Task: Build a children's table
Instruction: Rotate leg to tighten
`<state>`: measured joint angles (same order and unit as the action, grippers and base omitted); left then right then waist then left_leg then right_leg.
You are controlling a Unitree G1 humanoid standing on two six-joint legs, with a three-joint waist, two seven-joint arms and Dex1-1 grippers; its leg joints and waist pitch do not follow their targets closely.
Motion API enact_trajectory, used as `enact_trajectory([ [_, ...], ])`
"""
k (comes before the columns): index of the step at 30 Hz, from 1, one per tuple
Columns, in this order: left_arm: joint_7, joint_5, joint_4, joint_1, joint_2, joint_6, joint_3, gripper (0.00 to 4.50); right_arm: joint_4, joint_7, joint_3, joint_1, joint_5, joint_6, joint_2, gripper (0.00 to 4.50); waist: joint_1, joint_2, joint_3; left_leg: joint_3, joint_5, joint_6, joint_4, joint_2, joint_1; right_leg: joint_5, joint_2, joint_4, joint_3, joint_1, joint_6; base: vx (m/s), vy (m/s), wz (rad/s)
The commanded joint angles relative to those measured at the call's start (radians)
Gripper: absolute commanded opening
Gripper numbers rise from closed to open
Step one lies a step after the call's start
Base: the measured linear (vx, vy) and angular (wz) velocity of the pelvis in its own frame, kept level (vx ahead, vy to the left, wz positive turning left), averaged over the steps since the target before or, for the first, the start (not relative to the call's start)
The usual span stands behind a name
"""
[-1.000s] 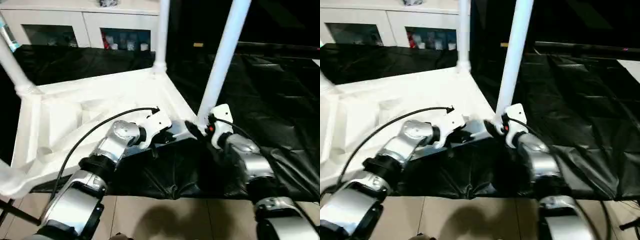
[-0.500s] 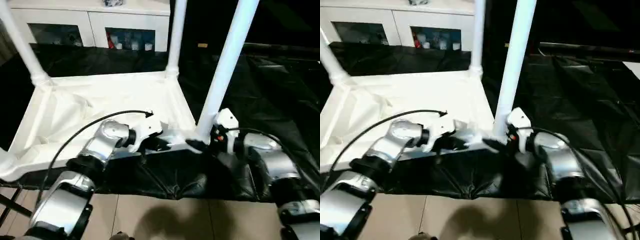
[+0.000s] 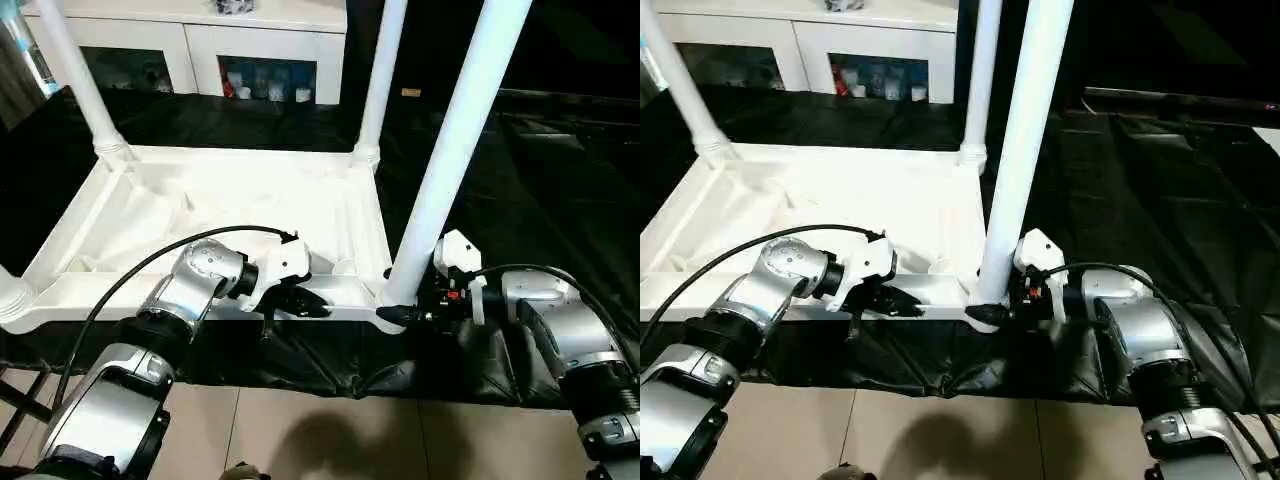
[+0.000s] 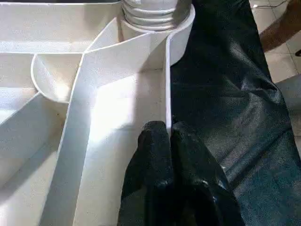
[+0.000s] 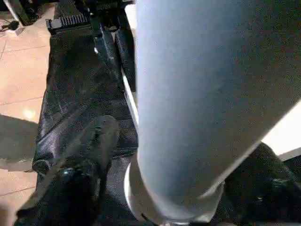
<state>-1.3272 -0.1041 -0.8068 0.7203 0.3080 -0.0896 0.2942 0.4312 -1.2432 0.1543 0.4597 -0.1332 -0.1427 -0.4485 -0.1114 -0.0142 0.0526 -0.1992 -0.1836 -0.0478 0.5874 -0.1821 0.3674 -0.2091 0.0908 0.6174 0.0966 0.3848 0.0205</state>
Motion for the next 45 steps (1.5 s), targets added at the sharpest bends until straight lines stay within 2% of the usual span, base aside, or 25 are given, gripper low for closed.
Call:
enact_trajectory([
  [1,0.023,-0.007,0.005,0.020,-0.025,-0.011,0.021,0.00,-0.034,-0.038,0.087,-0.023,0.021,-0.003,0.023,2.97,0.001,-0.006,-0.063,0.026,-0.149,0.081,-0.063,-0.067,-0.013,-0.095,0.083,-0.070,-0.062,-0.046,0.248,0.000,0.000,0.00],
  [11,0.045,-0.009,-0.007,0.019,-0.031,-0.022,0.017,0.00,-0.053,-0.030,0.105,-0.040,0.038,-0.002,0.022,2.17,-0.003,-0.008,-0.065,0.026,-0.135,0.087,-0.062,-0.067,-0.013,-0.087,0.083,-0.068,-0.063,-0.046,0.242,0.000,0.000,0.00],
  [12,0.046,-0.010,-0.007,0.018,-0.030,-0.023,0.017,0.00,-0.054,-0.031,0.105,-0.041,0.038,-0.002,0.022,2.17,-0.002,-0.011,-0.064,0.026,-0.140,0.086,-0.062,-0.066,-0.012,-0.096,0.083,-0.070,-0.062,-0.047,0.239,0.000,0.000,0.00],
  [15,0.047,-0.010,-0.007,0.015,-0.029,-0.023,0.017,0.00,-0.057,-0.031,0.107,-0.044,0.039,-0.003,0.022,2.04,-0.003,-0.010,-0.064,0.026,-0.145,0.082,-0.062,-0.066,-0.012,-0.117,0.084,-0.071,-0.062,-0.046,0.234,0.000,0.000,0.00],
  [22,0.053,-0.009,-0.004,0.011,-0.029,-0.022,0.016,0.00,-0.061,-0.017,0.109,-0.053,0.039,-0.007,0.030,2.01,-0.002,-0.010,-0.064,0.026,-0.139,0.085,-0.062,-0.066,-0.013,-0.104,0.082,-0.070,-0.062,-0.046,0.235,0.000,0.000,0.00],
  [25,0.076,-0.007,-0.008,0.013,-0.037,-0.014,0.009,0.00,-0.052,0.026,0.085,-0.057,0.025,-0.017,0.057,2.01,-0.002,-0.010,-0.064,0.026,-0.139,0.084,-0.063,-0.066,-0.012,-0.109,0.083,-0.070,-0.062,-0.045,0.233,0.000,0.000,0.00],
  [28,0.172,-0.017,-0.030,0.032,-0.067,0.016,-0.008,0.00,0.009,0.188,0.023,-0.046,0.024,-0.019,0.134,1.99,0.004,-0.008,-0.059,0.028,-0.189,0.056,-0.069,-0.067,-0.016,-0.187,0.085,-0.081,-0.063,-0.040,0.219,0.000,0.000,0.00],
  [30,0.221,-0.023,-0.041,0.043,-0.084,0.036,-0.016,0.00,0.045,0.279,-0.003,-0.037,0.034,-0.007,0.170,1.98,0.012,-0.013,-0.055,0.033,-0.261,0.014,-0.076,-0.065,-0.022,-0.309,0.088,-0.095,-0.062,-0.037,0.191,0.000,0.000,0.00],
  [33,0.275,-0.021,-0.048,0.054,-0.117,0.063,-0.026,0.00,0.083,0.394,-0.027,-0.028,0.046,-0.010,0.220,1.97,0.025,-0.011,-0.053,0.039,-0.302,-0.010,-0.082,-0.066,-0.025,-0.384,0.090,-0.104,-0.063,-0.034,0.164,0.000,0.000,0.00],
  [36,0.349,-0.033,-0.043,0.065,-0.164,0.106,-0.025,0.00,0.139,0.555,-0.061,0.001,0.051,-0.048,0.303,1.96,0.034,-0.008,-0.051,0.041,-0.327,-0.021,-0.086,-0.067,-0.027,-0.389,0.089,-0.107,-0.064,-0.030,0.160,0.000,0.000,0.00],
  [38,0.404,-0.038,-0.049,0.079,-0.200,0.141,-0.030,0.00,0.187,0.674,-0.085,0.029,0.064,-0.068,0.365,1.96,0.039,-0.010,-0.055,0.042,-0.306,-0.028,-0.086,-0.064,-0.023,-0.364,0.089,-0.103,-0.065,-0.034,0.160,0.000,0.000,0.00],
  [40,0.432,-0.038,-0.055,0.087,-0.216,0.154,-0.034,0.00,0.219,0.751,-0.097,0.048,0.079,-0.060,0.390,1.96,0.042,-0.008,-0.055,0.039,-0.296,-0.027,-0.085,-0.062,-0.026,-0.332,0.088,-0.103,-0.066,-0.030,0.170,0.000,0.000,0.00],
  [41,0.476,-0.040,-0.066,0.099,-0.241,0.172,-0.040,0.00,0.275,0.868,-0.127,0.081,0.090,-0.048,0.428,1.96,0.041,-0.008,-0.056,0.038,-0.293,-0.026,-0.083,-0.062,-0.026,-0.320,0.088,-0.102,-0.066,-0.031,0.173,0.000,0.000,0.00],
  [44,0.510,-0.042,-0.075,0.110,-0.263,0.184,-0.045,0.00,0.327,0.940,-0.146,0.111,0.093,-0.025,0.456,1.96,0.048,-0.006,-0.059,0.035,-0.273,-0.020,-0.082,-0.059,-0.027,-0.278,0.085,-0.100,-0.067,-0.031,0.185,0.000,0.000,0.00],
  [45,0.525,-0.042,-0.077,0.115,-0.274,0.188,-0.047,0.00,0.350,0.966,-0.145,0.124,0.103,0.001,0.467,1.96,0.047,-0.007,-0.060,0.033,-0.253,-0.007,-0.079,-0.058,-0.023,-0.241,0.084,-0.097,-0.067,-0.035,0.189,0.000,0.000,0.00],
])
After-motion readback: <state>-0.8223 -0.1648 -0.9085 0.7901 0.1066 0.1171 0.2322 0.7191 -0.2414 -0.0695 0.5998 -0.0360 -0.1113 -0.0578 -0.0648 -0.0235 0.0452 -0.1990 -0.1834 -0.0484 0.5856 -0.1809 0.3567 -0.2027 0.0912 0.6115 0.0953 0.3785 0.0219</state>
